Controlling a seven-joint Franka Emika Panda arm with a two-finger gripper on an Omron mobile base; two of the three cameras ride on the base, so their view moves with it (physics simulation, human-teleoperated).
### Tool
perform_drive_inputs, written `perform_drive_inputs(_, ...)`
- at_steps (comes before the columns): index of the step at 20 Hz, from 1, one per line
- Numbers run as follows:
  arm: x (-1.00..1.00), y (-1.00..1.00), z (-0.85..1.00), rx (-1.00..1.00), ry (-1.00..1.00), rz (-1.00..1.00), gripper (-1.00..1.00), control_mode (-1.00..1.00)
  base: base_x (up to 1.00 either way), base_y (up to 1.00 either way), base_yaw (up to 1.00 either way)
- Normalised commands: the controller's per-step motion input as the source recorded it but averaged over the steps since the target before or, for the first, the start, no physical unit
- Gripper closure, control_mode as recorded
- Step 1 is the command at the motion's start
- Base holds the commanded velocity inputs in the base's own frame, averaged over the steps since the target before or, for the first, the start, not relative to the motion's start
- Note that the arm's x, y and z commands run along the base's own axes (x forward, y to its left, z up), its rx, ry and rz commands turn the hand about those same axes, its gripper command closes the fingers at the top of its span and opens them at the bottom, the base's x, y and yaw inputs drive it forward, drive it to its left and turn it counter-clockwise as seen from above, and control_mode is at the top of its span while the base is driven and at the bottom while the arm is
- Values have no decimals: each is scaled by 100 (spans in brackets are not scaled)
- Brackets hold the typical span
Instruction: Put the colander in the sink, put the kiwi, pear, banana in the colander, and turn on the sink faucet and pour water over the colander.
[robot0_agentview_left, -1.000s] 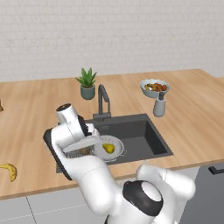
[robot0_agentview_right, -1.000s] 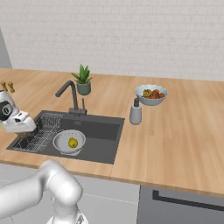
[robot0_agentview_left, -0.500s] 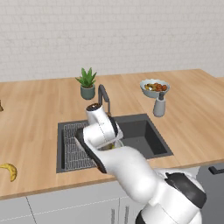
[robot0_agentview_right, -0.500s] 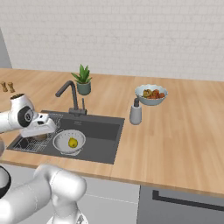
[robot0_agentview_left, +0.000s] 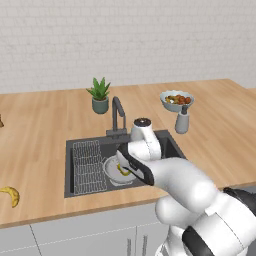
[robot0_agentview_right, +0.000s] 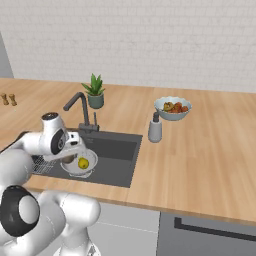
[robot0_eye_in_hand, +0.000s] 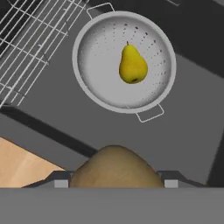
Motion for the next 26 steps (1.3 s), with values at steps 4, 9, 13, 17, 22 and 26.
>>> perform_drive_inputs(4, 36, -20, -20, 15, 0, 17, 100, -100, 0, 0, 0)
perform_drive_inputs(9, 46, 0, -12, 12, 0, 1, 100, -100, 0, 0, 0)
perform_drive_inputs(13, 41, 0, -11, 12, 2, 0, 100, -100, 0, 0, 0)
perform_drive_inputs(17, 44, 20, -23, 8, 4, 0, 100, -100, 0, 0, 0)
perform_drive_inputs(22, 31, 29, -41, 4, 0, -1, 100, -100, 0, 0, 0)
perform_drive_inputs(26, 31, 22, -26, 0, 2, 0, 100, -100, 0, 0, 0)
